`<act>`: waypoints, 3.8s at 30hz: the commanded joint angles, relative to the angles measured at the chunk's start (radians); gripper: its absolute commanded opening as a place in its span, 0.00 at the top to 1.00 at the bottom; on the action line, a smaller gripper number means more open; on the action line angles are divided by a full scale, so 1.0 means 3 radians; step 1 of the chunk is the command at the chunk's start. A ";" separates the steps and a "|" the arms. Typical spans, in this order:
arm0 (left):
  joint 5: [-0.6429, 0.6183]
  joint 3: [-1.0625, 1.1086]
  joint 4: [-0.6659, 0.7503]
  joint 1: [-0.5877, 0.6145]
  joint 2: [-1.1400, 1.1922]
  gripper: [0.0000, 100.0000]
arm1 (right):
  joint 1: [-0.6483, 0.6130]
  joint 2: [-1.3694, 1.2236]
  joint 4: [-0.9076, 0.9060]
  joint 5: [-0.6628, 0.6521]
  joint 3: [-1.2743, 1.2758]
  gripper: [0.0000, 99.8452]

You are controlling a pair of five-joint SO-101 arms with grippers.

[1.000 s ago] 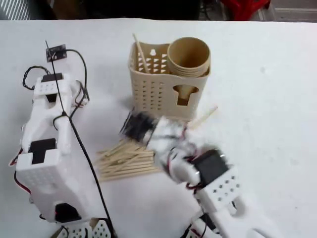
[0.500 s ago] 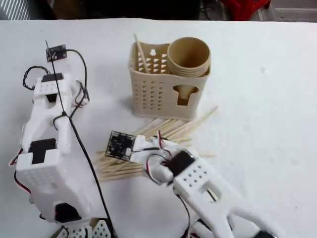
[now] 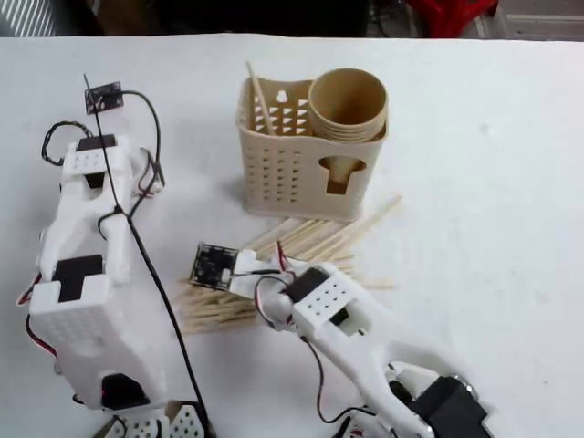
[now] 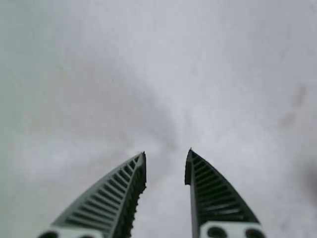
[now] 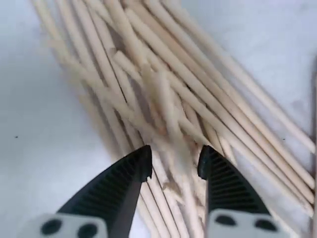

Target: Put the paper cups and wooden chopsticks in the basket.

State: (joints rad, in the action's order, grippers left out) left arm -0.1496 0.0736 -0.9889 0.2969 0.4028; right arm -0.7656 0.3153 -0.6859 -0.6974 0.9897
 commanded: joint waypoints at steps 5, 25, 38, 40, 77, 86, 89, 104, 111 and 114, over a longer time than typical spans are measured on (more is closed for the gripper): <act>-0.0031 -0.0015 0.0061 -0.0033 -0.0105 0.85 | 0.0008 -0.0054 0.0084 -0.0015 -0.0143 0.92; -0.0031 -0.0015 0.0046 -0.0028 -0.0100 0.85 | 0.0263 0.1409 -0.0969 -0.0010 -0.0557 0.92; -0.0031 -0.0015 0.0041 -0.0028 -0.0100 0.85 | 0.0151 0.0407 -0.0632 -0.0384 -0.0174 0.82; -0.0031 -0.0015 0.0041 -0.0028 -0.0100 0.85 | 0.0166 0.0202 -0.0468 -0.0384 -0.0189 0.83; -0.0031 -0.0015 0.0061 -0.0038 -0.0100 0.85 | 0.0345 0.0806 -0.0719 -0.0358 -0.0322 0.98; -0.0031 -0.0015 0.0061 -0.0038 -0.0100 0.85 | 0.0391 0.1941 -0.1025 0.0460 -0.0823 0.98; -0.0031 -0.0015 0.0061 -0.0038 -0.0100 0.85 | 0.0391 0.2069 -0.0985 0.0829 -0.1258 0.98; -0.0031 -0.0015 0.0046 -0.0028 -0.0100 0.85 | 0.0892 0.0545 0.1317 0.1529 -0.2547 0.98; -0.0031 -0.0015 0.0056 -0.0028 -0.0100 0.85 | 0.1000 -0.0064 0.1665 0.1504 -0.2516 0.98; -0.0031 -0.0015 0.0061 -0.0028 -0.0100 0.85 | 0.0985 -0.0100 0.1823 0.1504 -0.2337 0.98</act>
State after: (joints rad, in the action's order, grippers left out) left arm -0.1496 0.0736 -0.9889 0.2969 0.4028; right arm -0.4757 0.2816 -0.2148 -0.2340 0.2793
